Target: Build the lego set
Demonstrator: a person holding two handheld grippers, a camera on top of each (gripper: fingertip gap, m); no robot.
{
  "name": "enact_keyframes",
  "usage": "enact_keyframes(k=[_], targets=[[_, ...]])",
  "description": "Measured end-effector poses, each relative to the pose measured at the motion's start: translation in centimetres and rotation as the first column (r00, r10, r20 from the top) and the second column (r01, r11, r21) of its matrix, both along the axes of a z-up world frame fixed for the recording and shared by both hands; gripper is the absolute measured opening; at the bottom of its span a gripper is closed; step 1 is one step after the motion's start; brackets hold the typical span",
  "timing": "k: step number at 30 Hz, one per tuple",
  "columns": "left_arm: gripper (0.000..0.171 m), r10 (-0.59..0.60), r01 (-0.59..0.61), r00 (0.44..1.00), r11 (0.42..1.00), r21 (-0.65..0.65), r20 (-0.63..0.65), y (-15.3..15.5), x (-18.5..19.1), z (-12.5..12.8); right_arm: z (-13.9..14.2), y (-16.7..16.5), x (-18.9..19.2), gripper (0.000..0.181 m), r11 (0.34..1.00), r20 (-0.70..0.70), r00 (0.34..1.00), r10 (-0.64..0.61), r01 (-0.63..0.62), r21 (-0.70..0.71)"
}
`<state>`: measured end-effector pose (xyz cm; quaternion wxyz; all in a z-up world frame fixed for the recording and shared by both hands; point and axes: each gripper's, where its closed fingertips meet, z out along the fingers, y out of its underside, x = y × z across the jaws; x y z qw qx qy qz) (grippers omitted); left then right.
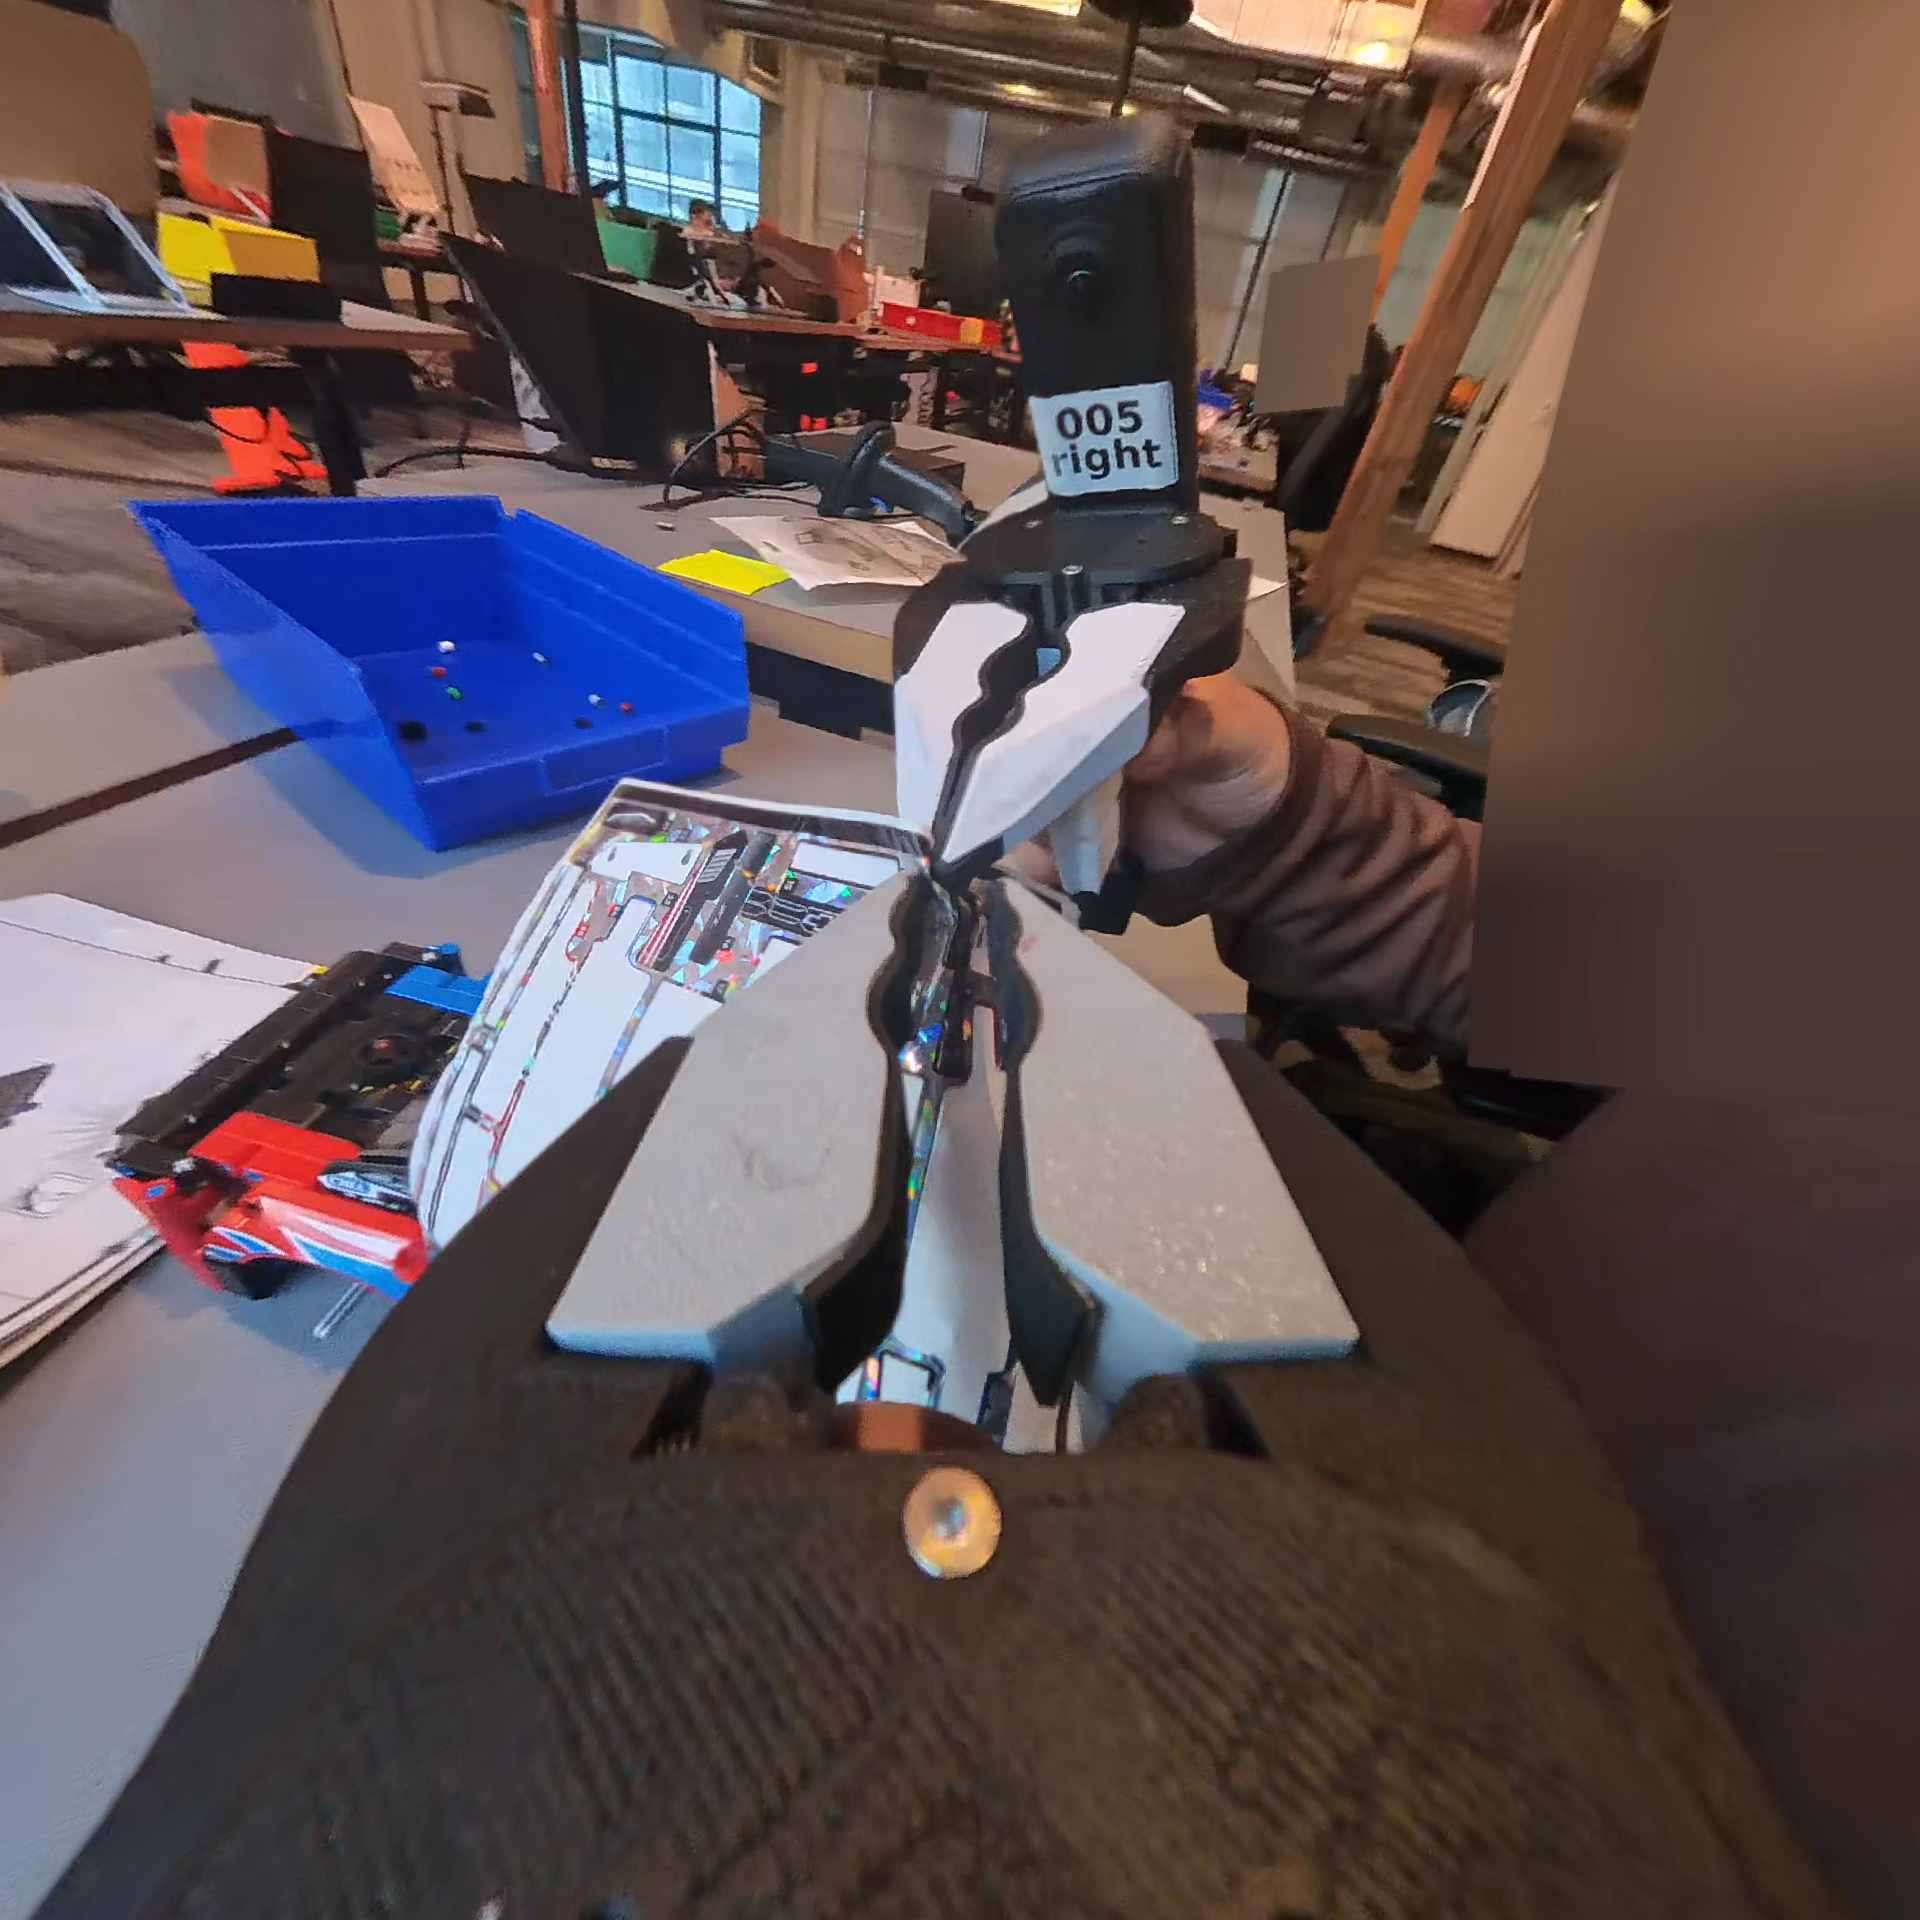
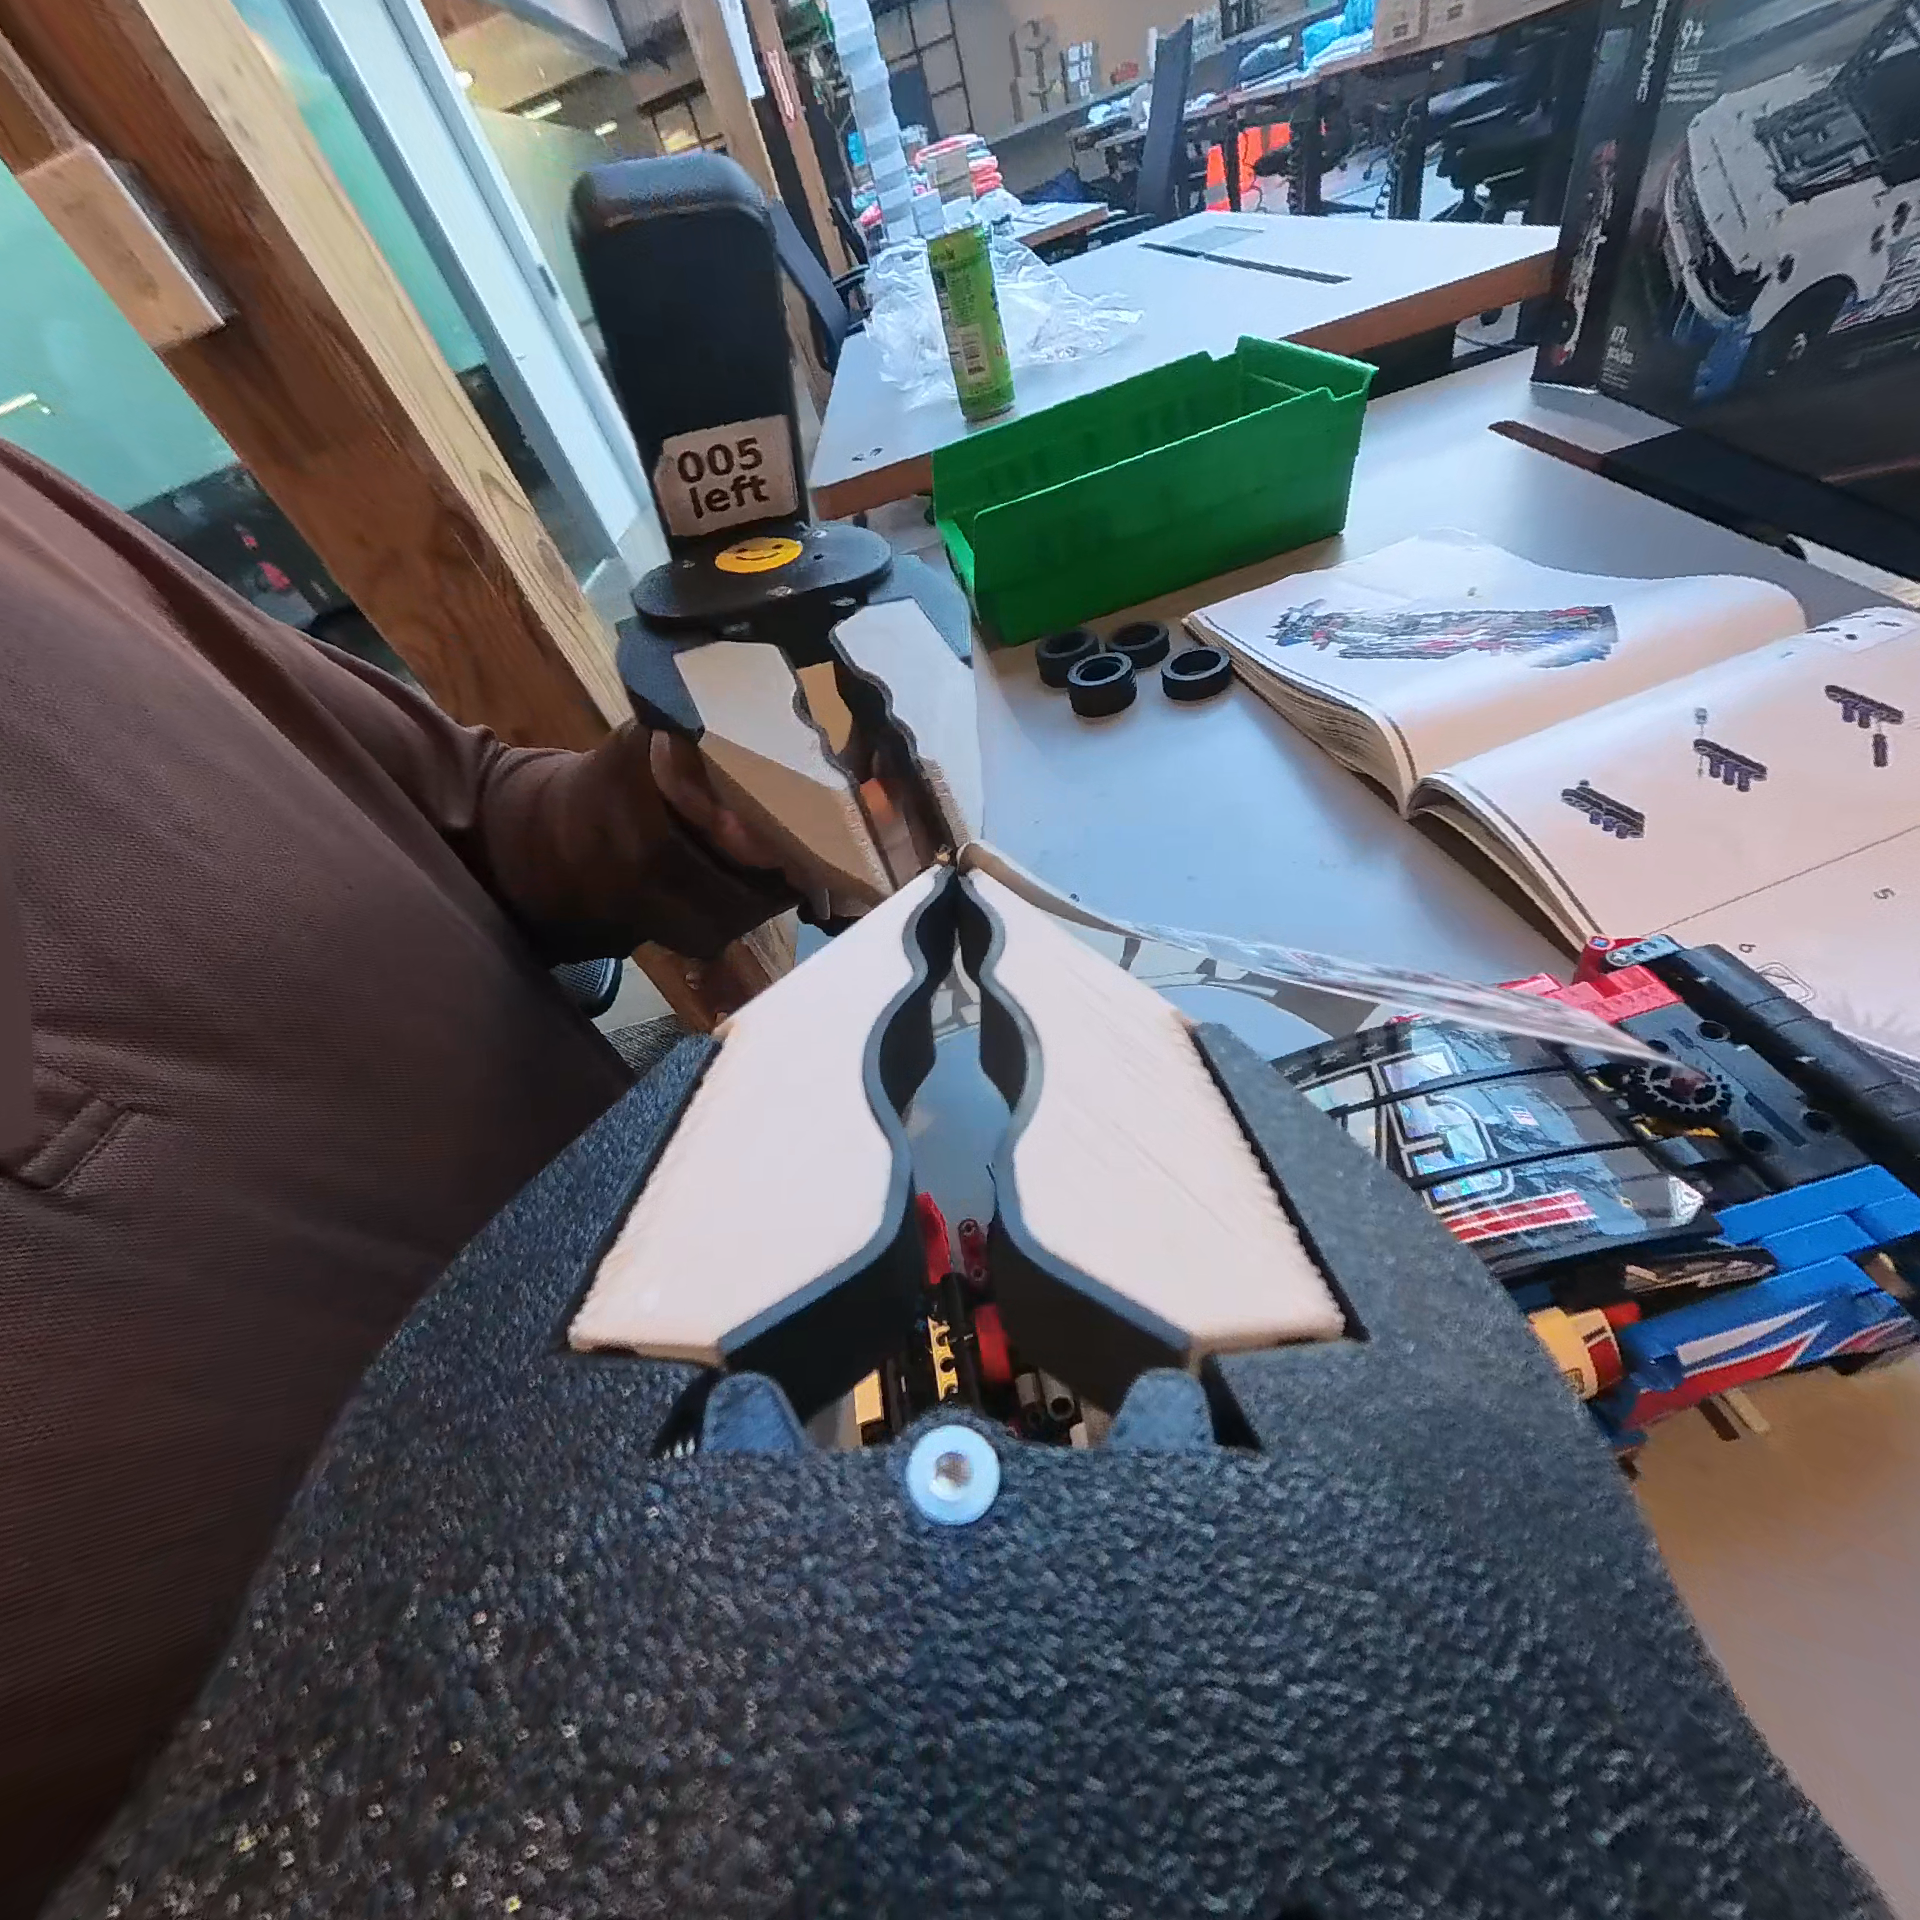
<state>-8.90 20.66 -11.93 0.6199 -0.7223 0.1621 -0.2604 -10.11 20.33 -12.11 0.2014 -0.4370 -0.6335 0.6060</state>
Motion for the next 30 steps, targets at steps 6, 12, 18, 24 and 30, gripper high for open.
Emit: enact_keyframes(k=[6,12,18,24,30], targets=[[0.006,-0.024,0.025,0.997,0.999,-0.022,0.078,-0.1,-0.1,0.0,-0.1,-0.2,0.0,0.000,0.999,-0.001,1.000,-0.008,0.008,0.044],[0.001,-0.034,0.040,0.986,0.998,-0.038,0.161,-0.3,-0.5,0.1,-0.2,-0.3,-0.1,0.000,0.998,-0.004,1.000,-0.010,0.011,0.070],[0.000,-0.033,0.043,0.978,0.998,-0.046,0.206,-0.2,-0.8,0.2,-0.5,-0.2,-0.2,0.000,0.996,0.003,1.000,-0.022,0.022,0.084],[0.000,-0.036,0.047,0.981,0.997,-0.055,0.190,-0.2,-0.5,-0.1,-0.9,-0.3,-0.4,0.000,0.993,0.014,0.999,-0.035,0.033,0.114],[0.006,0.030,-0.029,0.993,0.999,-0.017,0.112,-0.4,-1.4,0.5,-0.7,0.4,-0.3,0.000,0.997,0.017,0.999,-0.049,0.048,0.066]])
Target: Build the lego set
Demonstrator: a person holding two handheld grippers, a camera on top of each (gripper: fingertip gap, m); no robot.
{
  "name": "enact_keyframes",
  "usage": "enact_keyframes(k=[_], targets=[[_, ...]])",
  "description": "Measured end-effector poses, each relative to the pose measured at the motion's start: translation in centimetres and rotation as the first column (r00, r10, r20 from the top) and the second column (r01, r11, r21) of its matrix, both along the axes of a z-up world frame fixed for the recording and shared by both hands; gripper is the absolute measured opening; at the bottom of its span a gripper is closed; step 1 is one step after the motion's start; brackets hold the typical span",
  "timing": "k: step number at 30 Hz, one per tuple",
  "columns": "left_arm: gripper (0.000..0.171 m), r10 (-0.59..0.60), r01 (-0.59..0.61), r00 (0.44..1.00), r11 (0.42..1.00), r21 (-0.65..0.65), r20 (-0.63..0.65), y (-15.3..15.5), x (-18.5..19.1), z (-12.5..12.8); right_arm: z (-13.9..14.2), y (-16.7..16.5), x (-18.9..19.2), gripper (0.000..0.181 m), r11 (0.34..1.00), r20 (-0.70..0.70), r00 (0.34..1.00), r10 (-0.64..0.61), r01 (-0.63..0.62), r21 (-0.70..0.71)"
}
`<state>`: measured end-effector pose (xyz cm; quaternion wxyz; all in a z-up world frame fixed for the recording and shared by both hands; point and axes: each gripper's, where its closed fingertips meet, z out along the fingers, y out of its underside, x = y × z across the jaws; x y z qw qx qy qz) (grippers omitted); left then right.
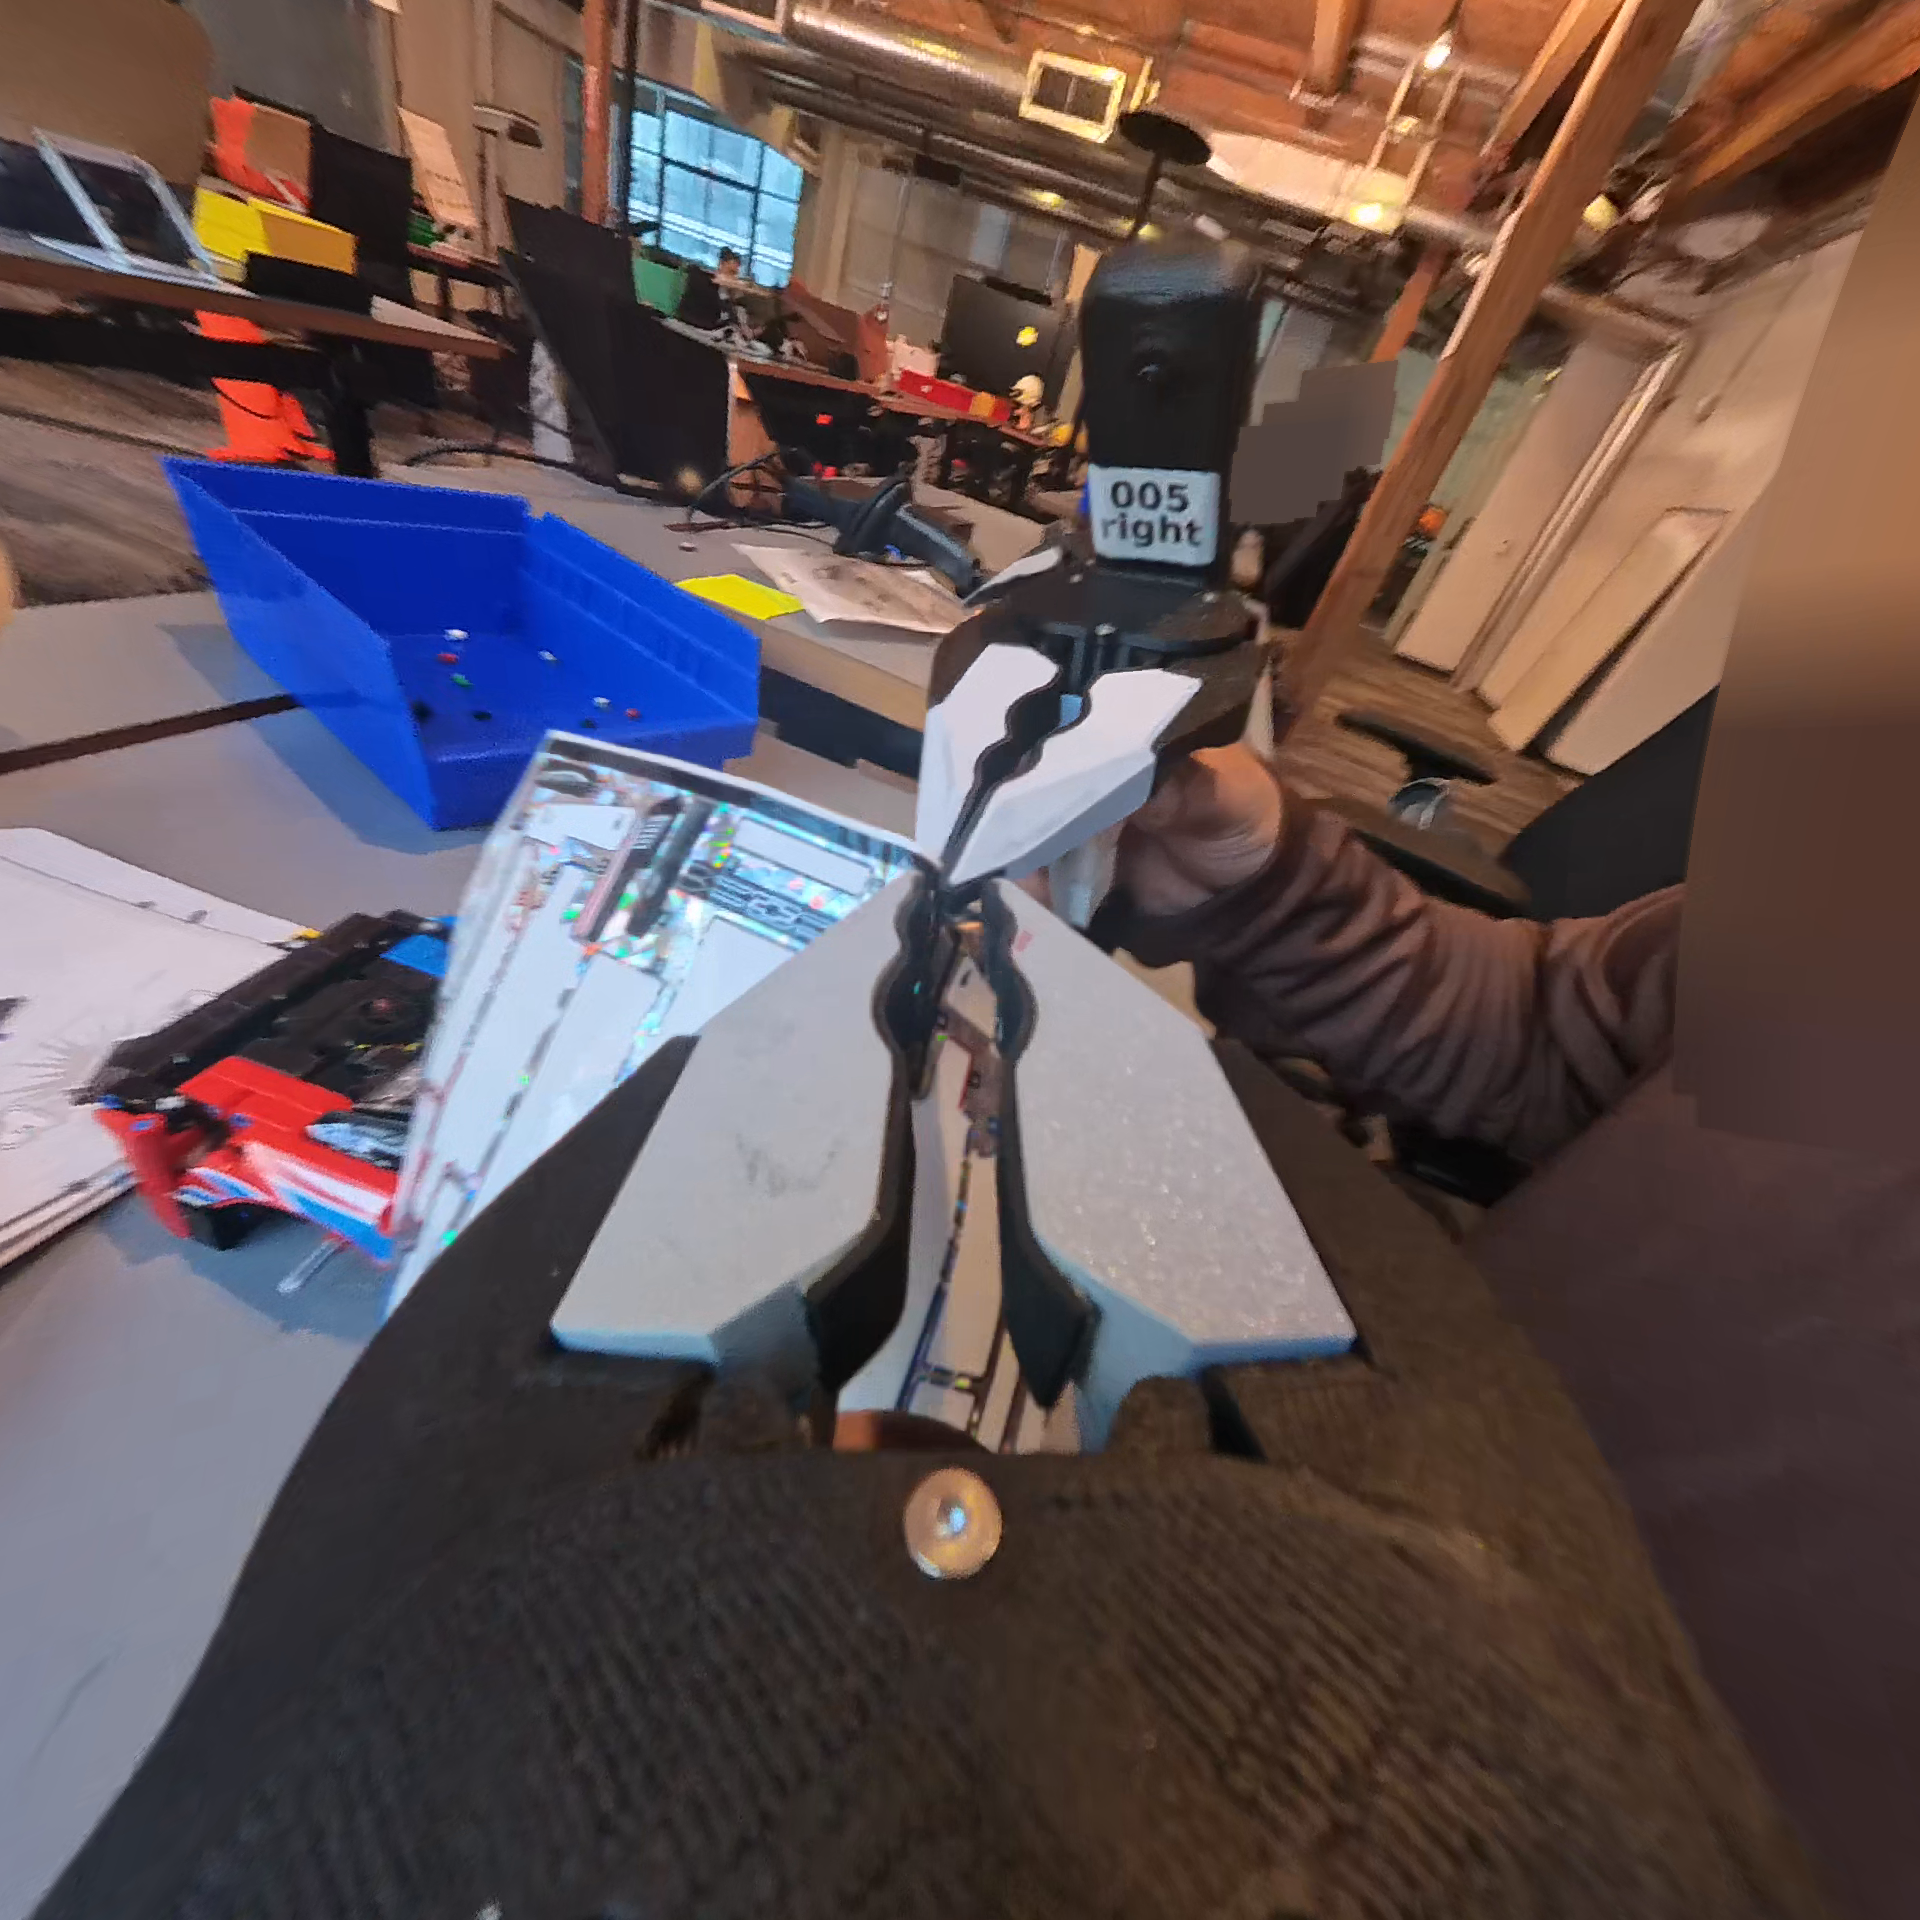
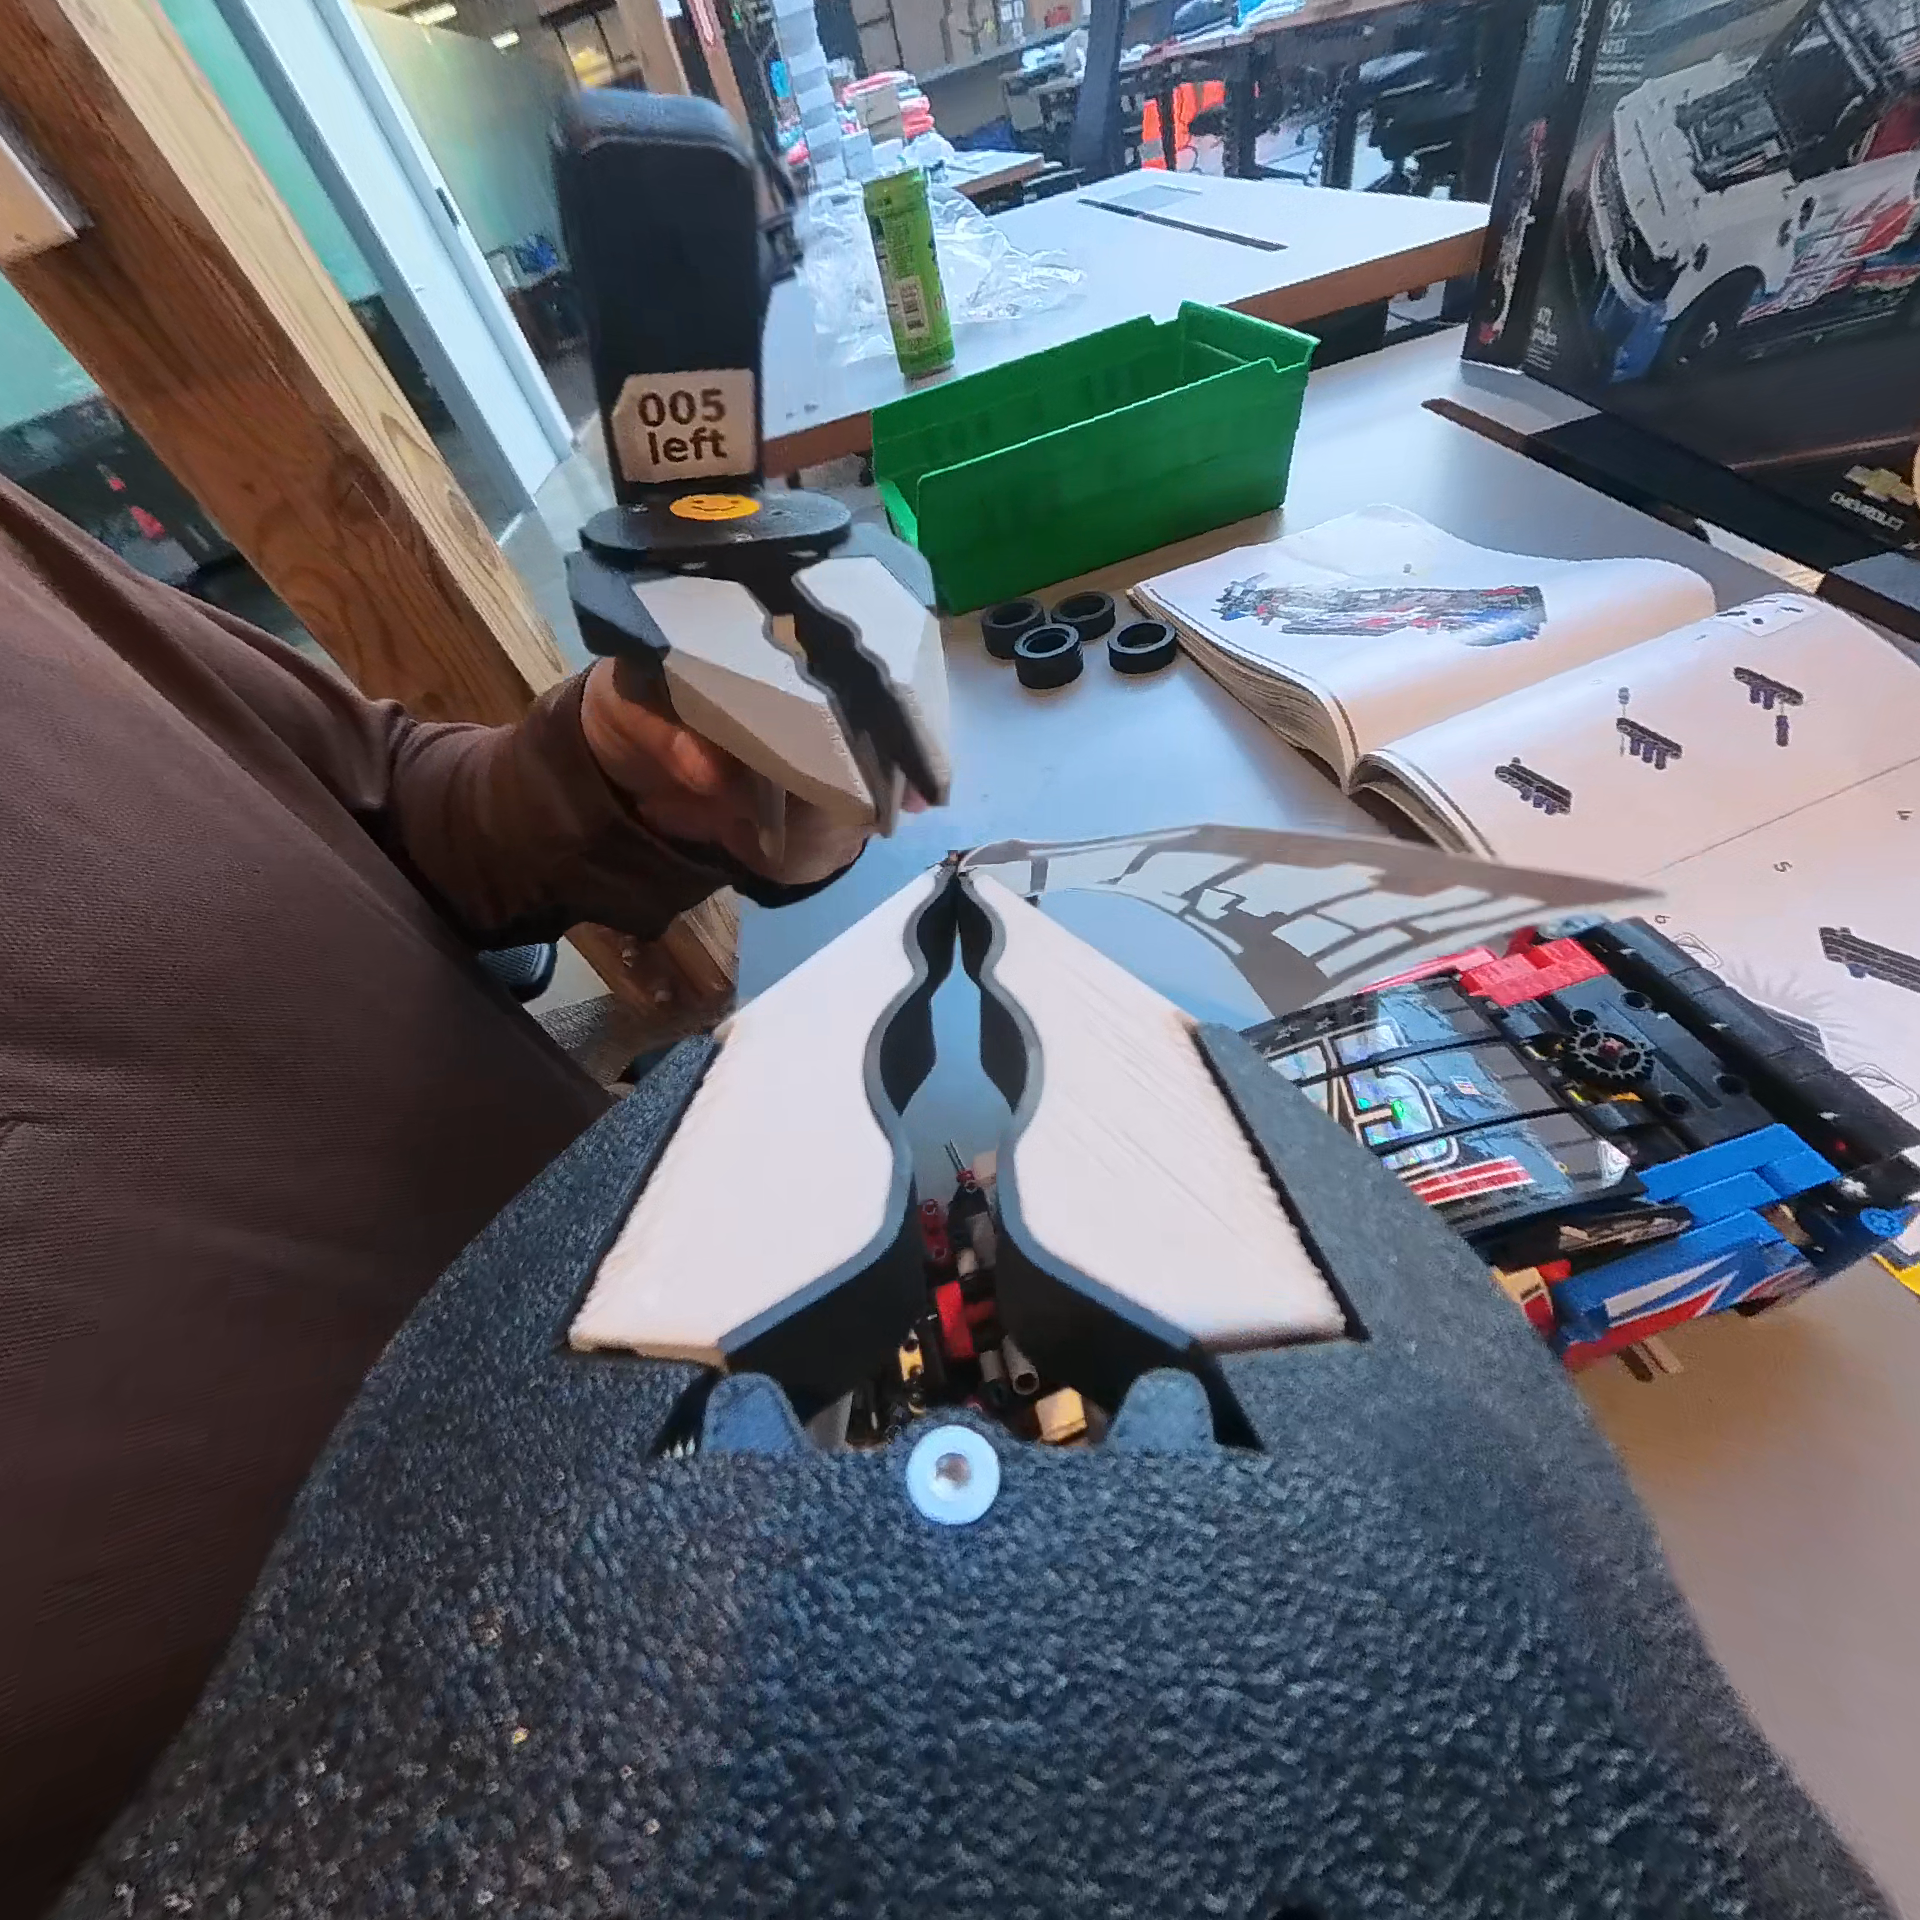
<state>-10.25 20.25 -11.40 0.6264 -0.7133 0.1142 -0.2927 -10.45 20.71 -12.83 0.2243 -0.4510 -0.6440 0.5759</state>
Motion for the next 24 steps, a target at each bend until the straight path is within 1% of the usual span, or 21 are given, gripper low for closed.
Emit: enact_keyframes(k=[3,5,7,13,16,24], targets=[[0.015,0.048,-0.047,0.990,0.999,0.007,-0.132,0.1,0.0,-0.4,0.3,-0.1,0.0,0.000,1.000,-0.008,1.000,0.005,-0.005,-0.015],[0.017,0.073,-0.072,0.972,0.997,0.014,-0.223,0.3,0.2,-0.8,0.3,-0.3,-0.1,0.000,1.000,-0.007,1.000,0.010,-0.010,-0.007],[0.014,0.085,-0.080,0.960,0.996,0.029,-0.268,0.4,0.4,-0.8,0.1,-0.5,-0.1,0.000,1.000,-0.002,1.000,0.009,-0.009,0.013],[0.004,0.073,-0.073,0.968,0.997,0.010,-0.238,0.5,0.3,-1.1,-0.2,-0.5,-0.1,0.000,0.997,0.003,1.000,-0.013,0.012,0.075],[0.004,0.071,-0.073,0.969,0.997,0.000,-0.236,0.5,0.2,-1.2,-0.3,-0.6,-0.2,0.000,0.995,0.005,1.000,-0.016,0.015,0.094],[0.004,0.082,-0.086,0.971,0.996,-0.008,-0.226,0.4,-0.2,-1.3,-0.4,-0.9,-0.1,0.000,0.996,0.010,1.000,-0.002,0.001,0.091]])
